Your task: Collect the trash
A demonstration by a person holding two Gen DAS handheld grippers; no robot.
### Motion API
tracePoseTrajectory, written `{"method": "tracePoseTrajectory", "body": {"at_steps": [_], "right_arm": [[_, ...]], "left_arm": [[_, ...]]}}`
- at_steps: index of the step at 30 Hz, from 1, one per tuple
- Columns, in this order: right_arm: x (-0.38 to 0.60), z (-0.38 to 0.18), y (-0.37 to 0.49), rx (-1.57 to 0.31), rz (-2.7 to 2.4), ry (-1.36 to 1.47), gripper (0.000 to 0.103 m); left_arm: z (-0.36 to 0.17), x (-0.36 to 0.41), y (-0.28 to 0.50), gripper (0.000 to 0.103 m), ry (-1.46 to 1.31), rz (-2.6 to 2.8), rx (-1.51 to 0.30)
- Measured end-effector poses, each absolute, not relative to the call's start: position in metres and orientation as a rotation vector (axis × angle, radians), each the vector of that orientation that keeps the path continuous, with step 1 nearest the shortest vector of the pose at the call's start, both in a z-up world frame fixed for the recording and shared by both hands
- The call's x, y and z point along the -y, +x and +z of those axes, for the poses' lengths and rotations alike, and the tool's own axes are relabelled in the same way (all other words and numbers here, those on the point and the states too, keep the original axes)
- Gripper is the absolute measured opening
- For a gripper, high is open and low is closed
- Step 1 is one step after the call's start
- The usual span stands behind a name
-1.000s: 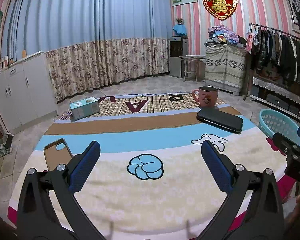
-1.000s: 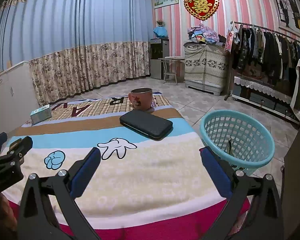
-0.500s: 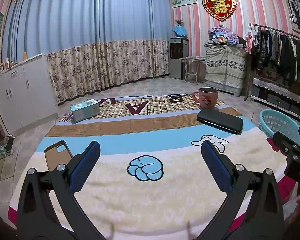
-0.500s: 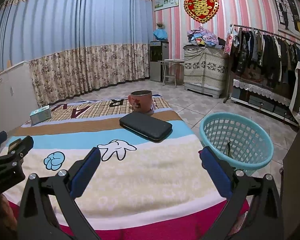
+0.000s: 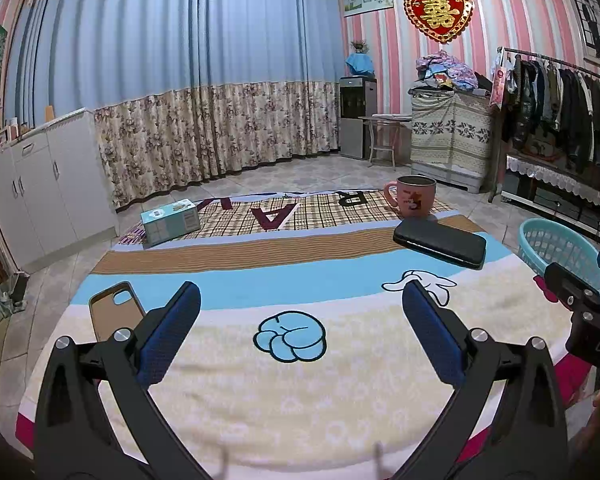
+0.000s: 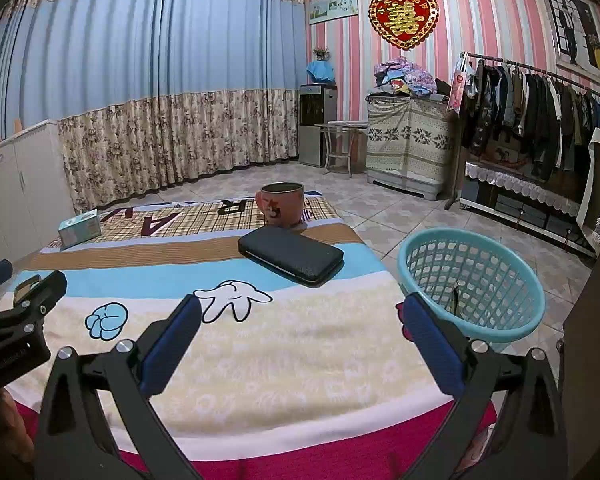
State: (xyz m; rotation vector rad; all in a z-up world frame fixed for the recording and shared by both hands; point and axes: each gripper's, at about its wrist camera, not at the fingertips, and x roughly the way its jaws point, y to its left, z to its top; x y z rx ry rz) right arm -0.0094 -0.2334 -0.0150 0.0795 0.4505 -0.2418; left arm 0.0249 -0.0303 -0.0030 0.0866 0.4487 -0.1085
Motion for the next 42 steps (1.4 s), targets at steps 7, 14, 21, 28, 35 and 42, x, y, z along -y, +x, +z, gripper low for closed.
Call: {"method": "tracePoseTrajectory", "body": {"at_steps": [7, 14, 21, 28, 35, 42], "right_arm": [[0.2334, -0.0155, -0.0094, -0.449, -0.240, 0.079, 0.098], [0.2323, -0.0165, -0.0093, -0.449, -0.241, 0.079, 0.098], [0.2324, -0.0172, -0.0094, -0.448, -0.241, 0.078, 0.098], [0.2337, -0.0164, -0.0087, -0.448, -0.242, 0.078, 0.098], [0.2327, -0.0175, -0.0090, -0.447, -0.242, 0.078, 0.098], [0.2324, -0.0183, -0.0089, -0.447, -0.242, 0.077, 0.098]], "left_arm": [[-0.0031, 0.0305, 0.0251, 0.098, 0.088, -0.110, -0.446], [-0.0023, 0.0314, 0.0231, 0.098, 0.088, -0.117, -0.436], [-0.0023, 0.0314, 0.0228, 0.098, 0.088, -0.115, -0.438], [-0.0025, 0.0311, 0.0228, 0.098, 0.086, -0.116, -0.437], [-0.0019, 0.0319, 0.0224, 0.098, 0.088, -0.116, -0.436], [-0.0023, 0.0319, 0.0227, 0.098, 0.087, -0.117, -0.437]]}}
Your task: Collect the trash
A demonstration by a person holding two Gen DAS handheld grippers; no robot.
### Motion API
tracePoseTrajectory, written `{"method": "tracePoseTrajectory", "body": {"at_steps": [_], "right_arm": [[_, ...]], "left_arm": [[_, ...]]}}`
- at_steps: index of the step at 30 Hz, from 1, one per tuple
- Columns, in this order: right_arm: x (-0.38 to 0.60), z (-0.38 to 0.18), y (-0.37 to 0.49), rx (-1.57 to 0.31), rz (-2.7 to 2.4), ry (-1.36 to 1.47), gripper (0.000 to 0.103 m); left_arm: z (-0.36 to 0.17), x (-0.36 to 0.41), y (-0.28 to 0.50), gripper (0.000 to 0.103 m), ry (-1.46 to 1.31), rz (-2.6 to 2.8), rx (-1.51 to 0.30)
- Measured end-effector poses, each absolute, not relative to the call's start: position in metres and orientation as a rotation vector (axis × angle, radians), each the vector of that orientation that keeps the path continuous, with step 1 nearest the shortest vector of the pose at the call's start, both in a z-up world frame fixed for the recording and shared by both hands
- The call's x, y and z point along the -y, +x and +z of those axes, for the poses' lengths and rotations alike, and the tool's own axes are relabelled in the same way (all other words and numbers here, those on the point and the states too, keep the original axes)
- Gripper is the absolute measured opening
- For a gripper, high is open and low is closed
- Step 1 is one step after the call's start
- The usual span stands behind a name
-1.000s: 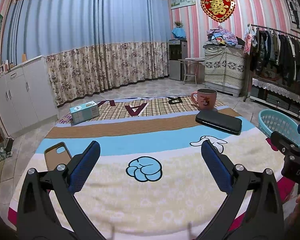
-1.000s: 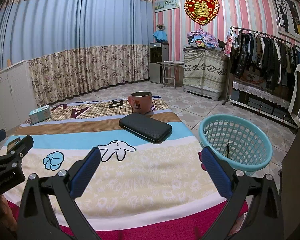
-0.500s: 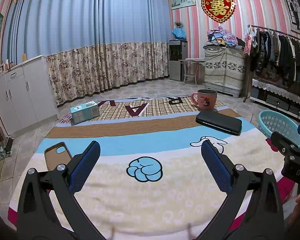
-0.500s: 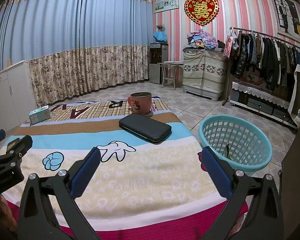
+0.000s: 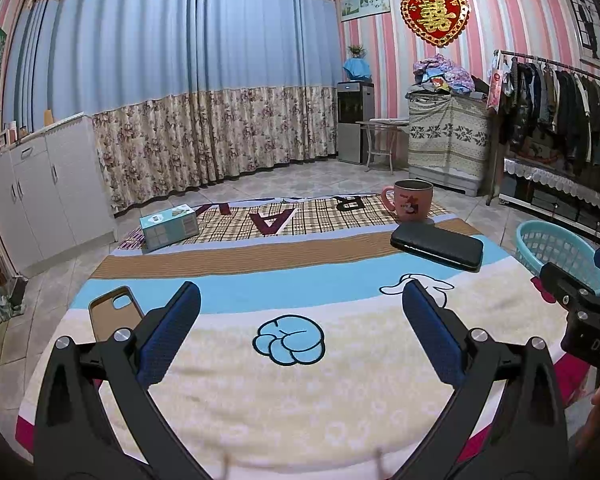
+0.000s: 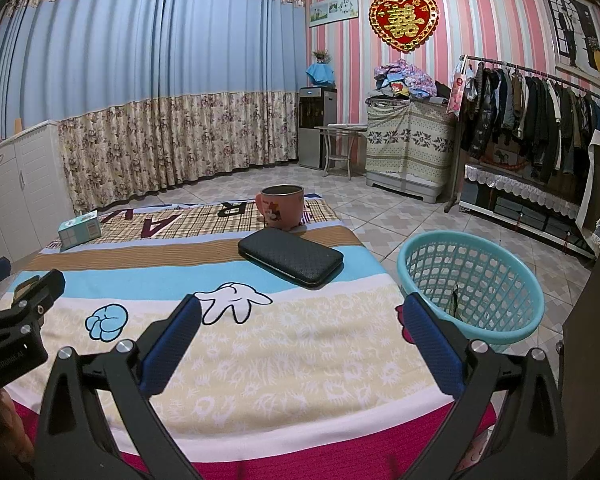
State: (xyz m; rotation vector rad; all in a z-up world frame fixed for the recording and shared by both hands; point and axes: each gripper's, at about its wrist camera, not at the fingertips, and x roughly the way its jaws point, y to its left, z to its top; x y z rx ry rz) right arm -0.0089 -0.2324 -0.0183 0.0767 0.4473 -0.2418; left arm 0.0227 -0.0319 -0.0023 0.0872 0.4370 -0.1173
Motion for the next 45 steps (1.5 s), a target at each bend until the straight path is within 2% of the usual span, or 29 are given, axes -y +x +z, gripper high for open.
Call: {"method": "tracePoseTrajectory", "body": {"at_steps": [45], "right_arm": [[0.2317, -0.0210, -0.0082, -0.445, -0.243, 0.073, 0.098]], "left_arm": [[-0.0010, 0.0357, 0.0193, 0.098, 0.107, -0.127, -0.419]]}}
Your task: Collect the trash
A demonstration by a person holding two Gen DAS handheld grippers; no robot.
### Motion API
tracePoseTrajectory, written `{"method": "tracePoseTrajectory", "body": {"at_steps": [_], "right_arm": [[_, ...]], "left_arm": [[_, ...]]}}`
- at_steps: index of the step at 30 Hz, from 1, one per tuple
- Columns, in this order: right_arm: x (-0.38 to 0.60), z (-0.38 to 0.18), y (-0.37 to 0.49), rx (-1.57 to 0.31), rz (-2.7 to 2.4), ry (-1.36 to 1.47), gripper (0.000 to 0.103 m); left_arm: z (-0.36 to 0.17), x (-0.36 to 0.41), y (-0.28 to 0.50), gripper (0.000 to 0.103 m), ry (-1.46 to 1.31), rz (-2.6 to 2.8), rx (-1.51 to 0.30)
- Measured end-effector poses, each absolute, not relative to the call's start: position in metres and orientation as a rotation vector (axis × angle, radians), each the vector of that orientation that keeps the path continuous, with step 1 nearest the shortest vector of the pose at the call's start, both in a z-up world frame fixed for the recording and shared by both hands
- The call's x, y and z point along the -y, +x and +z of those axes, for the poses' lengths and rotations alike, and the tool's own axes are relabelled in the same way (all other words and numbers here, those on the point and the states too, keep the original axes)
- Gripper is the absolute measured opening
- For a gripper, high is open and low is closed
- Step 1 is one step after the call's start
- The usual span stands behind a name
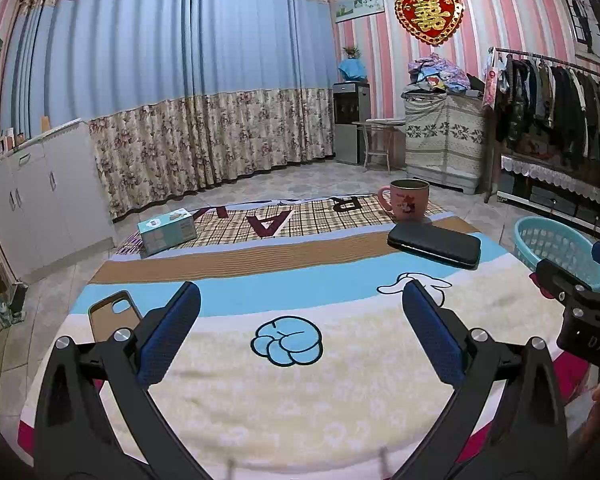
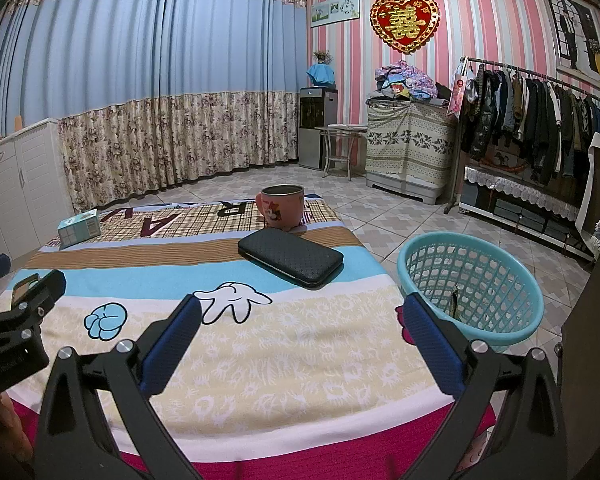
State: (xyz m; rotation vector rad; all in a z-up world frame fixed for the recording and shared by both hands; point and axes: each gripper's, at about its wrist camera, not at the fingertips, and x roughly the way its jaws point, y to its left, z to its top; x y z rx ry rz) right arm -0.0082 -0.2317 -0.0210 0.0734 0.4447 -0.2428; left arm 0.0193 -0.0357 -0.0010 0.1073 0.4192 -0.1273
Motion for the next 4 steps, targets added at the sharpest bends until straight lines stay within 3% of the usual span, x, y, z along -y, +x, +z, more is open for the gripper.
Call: {"method": "tracePoseTrajectory", "body": {"at_steps": [4], "right_arm": [[0.2318, -0.0214, -0.0082, -0.445, -0.243, 0.073, 0.098]], "left_arm": [[-0.0017, 0.0341, 0.0200, 0.098, 0.100, -0.127, -0.424]]}}
